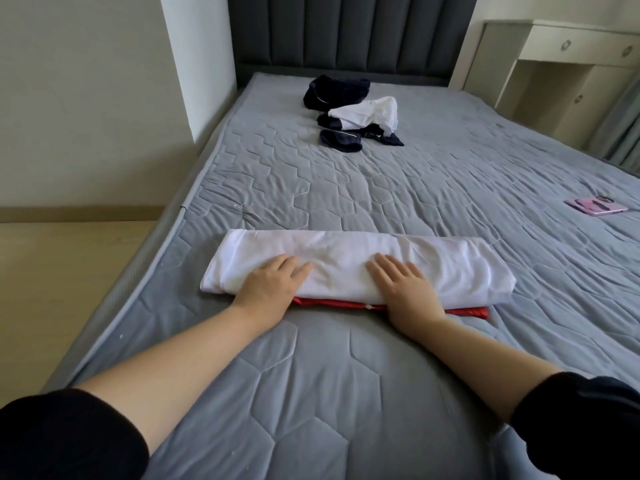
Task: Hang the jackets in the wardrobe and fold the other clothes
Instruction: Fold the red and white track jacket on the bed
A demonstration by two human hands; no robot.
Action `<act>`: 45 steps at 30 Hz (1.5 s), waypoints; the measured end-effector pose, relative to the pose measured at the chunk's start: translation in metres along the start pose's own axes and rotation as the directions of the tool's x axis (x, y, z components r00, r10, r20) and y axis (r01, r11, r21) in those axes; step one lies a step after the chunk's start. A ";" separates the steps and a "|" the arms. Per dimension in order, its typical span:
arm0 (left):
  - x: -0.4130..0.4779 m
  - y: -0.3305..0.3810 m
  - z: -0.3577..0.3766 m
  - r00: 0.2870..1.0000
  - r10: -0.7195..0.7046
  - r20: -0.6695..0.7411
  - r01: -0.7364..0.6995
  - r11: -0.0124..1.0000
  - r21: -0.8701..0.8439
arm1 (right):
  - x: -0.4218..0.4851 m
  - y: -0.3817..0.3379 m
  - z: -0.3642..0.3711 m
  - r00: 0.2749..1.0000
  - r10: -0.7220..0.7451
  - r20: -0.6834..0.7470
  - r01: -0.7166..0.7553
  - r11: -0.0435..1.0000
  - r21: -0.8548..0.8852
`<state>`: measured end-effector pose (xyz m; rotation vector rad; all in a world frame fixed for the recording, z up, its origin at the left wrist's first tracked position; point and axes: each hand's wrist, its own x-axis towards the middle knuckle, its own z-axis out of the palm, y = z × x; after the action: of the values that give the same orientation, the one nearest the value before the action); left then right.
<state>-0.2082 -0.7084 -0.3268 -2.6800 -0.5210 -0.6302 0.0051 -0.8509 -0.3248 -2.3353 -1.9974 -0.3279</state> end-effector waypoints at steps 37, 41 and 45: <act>0.037 0.006 0.025 0.836 -0.179 0.519 0.302 0.939 -0.163 | 0.011 0.031 0.005 0.871 0.492 -0.011 -0.481 0.856 0.187; 0.035 0.006 0.028 0.830 -0.197 0.521 0.327 0.930 -0.169 | -0.011 0.064 0.007 0.704 0.692 0.161 -0.709 0.668 0.227; 0.035 0.004 0.026 0.829 -0.286 0.481 0.381 0.918 -0.111 | -0.001 0.062 -0.003 0.628 0.740 0.240 -0.778 0.606 0.167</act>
<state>-0.1682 -0.6919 -0.3332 -2.9637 -1.1330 -0.1222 0.0652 -0.8629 -0.3160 -2.7905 -0.7949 0.1599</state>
